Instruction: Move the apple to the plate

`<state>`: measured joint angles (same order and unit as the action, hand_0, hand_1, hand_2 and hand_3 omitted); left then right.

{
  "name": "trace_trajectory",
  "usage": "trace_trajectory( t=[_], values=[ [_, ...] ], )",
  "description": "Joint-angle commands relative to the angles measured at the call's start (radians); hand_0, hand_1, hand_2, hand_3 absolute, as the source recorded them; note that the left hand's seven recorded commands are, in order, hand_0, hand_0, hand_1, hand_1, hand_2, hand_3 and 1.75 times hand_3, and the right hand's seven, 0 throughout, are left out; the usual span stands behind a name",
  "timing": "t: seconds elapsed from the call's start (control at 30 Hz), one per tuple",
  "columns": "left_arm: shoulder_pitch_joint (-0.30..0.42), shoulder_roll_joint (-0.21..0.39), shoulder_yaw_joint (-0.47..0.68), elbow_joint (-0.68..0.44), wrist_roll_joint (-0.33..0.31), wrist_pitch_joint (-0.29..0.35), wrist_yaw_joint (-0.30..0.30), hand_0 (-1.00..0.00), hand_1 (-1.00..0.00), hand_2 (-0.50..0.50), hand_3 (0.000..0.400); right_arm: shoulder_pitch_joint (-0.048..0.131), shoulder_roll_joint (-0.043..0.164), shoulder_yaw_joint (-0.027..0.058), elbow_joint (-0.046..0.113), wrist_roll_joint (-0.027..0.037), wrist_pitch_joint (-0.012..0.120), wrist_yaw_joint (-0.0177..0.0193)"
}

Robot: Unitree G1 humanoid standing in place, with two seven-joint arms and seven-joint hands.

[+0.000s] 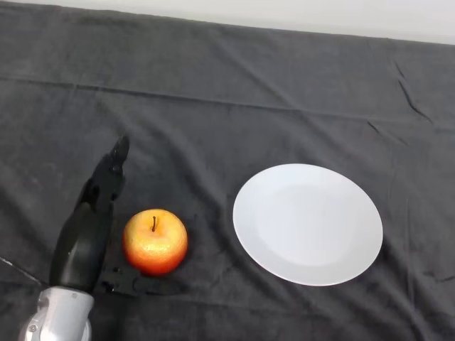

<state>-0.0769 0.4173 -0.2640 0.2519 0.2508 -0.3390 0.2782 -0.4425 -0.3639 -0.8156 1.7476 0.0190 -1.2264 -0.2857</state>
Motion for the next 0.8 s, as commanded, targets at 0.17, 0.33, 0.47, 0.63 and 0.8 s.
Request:
trace_trajectory(
  t=[0.17,0.33,0.47,0.63,0.8],
  values=[
    [-0.062,0.045,-0.019,0.057,0.047,0.019,-0.009,-1.00,-1.00,0.00,0.400,0.126,0.127,0.0007,0.054,0.0133,0.028,0.0005],
    [-0.070,0.043,-0.018,0.078,0.065,0.009,0.006,-1.00,-1.00,0.00,0.400,0.126,0.127,0.0013,0.054,0.0141,0.028,0.0008],
    [-0.079,0.042,-0.015,0.094,0.073,0.002,0.014,-1.00,-1.00,0.00,0.400,0.126,0.127,0.0016,0.054,0.0146,0.028,0.0009],
    [-0.106,0.056,0.006,0.096,0.058,0.002,-0.006,-1.00,-1.00,0.00,0.400,0.126,0.127,0.0021,0.054,0.0152,0.028,0.0011],
    [-0.117,0.060,0.024,0.060,0.056,0.019,-0.011,-1.00,-1.00,0.00,0.400,0.126,0.127,0.0025,0.054,0.0159,0.028,0.0013]
  ],
)
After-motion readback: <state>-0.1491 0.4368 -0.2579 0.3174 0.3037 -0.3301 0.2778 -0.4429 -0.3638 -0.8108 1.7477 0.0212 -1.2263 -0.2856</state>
